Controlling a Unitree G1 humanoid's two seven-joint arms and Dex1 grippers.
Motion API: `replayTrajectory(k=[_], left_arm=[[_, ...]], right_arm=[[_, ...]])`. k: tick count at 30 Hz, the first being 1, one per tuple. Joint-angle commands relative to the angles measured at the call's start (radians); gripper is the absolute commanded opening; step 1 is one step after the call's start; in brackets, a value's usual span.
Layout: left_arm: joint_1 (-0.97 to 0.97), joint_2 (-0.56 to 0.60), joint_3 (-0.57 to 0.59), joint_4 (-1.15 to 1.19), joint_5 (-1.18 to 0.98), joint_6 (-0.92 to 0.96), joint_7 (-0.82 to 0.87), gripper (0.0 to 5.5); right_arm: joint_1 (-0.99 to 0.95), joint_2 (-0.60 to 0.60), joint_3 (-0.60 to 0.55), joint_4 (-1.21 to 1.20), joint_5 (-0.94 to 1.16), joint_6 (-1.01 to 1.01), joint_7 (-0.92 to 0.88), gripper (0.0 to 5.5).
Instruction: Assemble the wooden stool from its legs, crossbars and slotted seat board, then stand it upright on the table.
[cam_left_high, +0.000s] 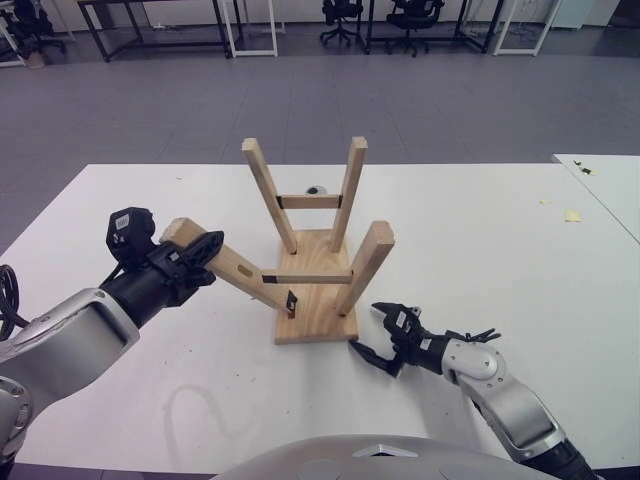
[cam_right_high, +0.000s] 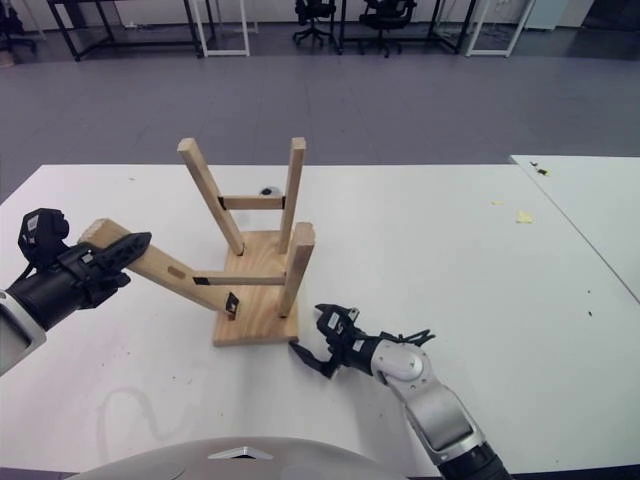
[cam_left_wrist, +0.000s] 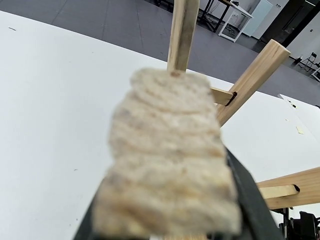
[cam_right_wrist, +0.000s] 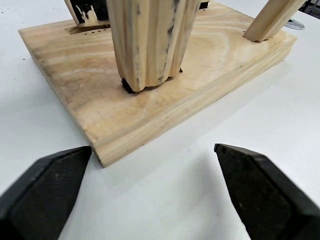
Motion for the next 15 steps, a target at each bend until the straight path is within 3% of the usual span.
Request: replayTrajectory(k=[1,8,15], left_arm=[[-0.004,0.053,-0.038,0.014,-0.026,-0.015,0.069,1.01],[0.074,-0.026,-0.145,-0.039,0.037,-0.124,0.210,1.01],[0.060,-0.003,-0.192,-0.042,0.077,-0.152,0.273,1.01]], right_arm=[[-0.014,0.023,-0.016,0.016,-0.026,0.003,-0.042,4.60],[-0.019,0.023,-0.012,0.012,-0.018,-0.026,-0.013,4.60],[-0.058,0.057,0.063,-0.013,0.033,-0.005,0.080,4.60]])
